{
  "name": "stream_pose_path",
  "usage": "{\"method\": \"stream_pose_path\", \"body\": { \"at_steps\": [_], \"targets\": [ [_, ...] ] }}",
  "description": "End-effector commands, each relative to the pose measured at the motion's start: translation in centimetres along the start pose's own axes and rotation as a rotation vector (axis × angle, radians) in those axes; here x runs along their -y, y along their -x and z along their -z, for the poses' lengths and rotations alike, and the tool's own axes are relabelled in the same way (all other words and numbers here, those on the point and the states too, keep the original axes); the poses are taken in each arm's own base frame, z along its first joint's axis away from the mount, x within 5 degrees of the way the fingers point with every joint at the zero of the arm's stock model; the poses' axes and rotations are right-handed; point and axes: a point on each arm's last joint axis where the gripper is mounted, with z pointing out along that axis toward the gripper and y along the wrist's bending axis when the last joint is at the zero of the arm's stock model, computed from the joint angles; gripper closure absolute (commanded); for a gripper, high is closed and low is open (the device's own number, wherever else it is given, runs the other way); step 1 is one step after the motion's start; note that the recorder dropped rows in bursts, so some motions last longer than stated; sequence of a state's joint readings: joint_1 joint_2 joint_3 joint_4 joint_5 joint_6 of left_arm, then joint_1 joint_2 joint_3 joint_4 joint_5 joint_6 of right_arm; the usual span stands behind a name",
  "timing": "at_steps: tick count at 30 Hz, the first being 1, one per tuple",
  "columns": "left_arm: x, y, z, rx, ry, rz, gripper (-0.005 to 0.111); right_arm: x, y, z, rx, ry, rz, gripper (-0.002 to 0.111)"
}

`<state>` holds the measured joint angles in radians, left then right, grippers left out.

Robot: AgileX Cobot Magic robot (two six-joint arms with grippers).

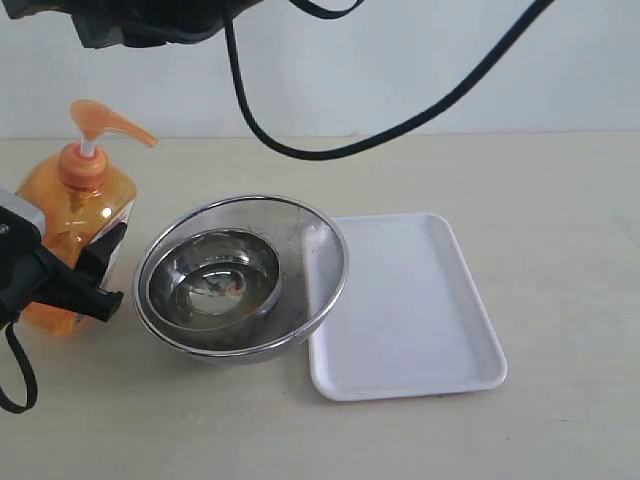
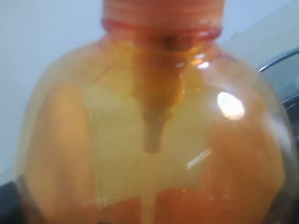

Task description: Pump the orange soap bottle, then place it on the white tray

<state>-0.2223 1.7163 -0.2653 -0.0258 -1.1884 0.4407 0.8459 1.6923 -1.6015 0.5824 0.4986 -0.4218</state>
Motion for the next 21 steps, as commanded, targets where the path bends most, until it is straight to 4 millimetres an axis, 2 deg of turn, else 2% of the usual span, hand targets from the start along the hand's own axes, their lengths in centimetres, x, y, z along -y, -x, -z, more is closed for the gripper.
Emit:
{"method": "stream_pose_path", "body": {
  "at_steps": [1,12,21],
  "targets": [
    [0.2,-0.1,0.1,-0.015,-0.012,0.022,0.102,-0.1,-0.1,0.2,-0.020,0.002,0.011,0.108],
    [0.2,-0.1,0.1,-0.015,-0.012,0.022,0.102,1.5,-3.0,-4.1,-0.104,-0.015,-0.026,0.108],
    [0.2,-0.1,0.1,-0.010,-0.009,0.022,0.102,1.7,-2.5,-4.2,-0.046,-0.040,-0.017,0.108]
  ]
}}
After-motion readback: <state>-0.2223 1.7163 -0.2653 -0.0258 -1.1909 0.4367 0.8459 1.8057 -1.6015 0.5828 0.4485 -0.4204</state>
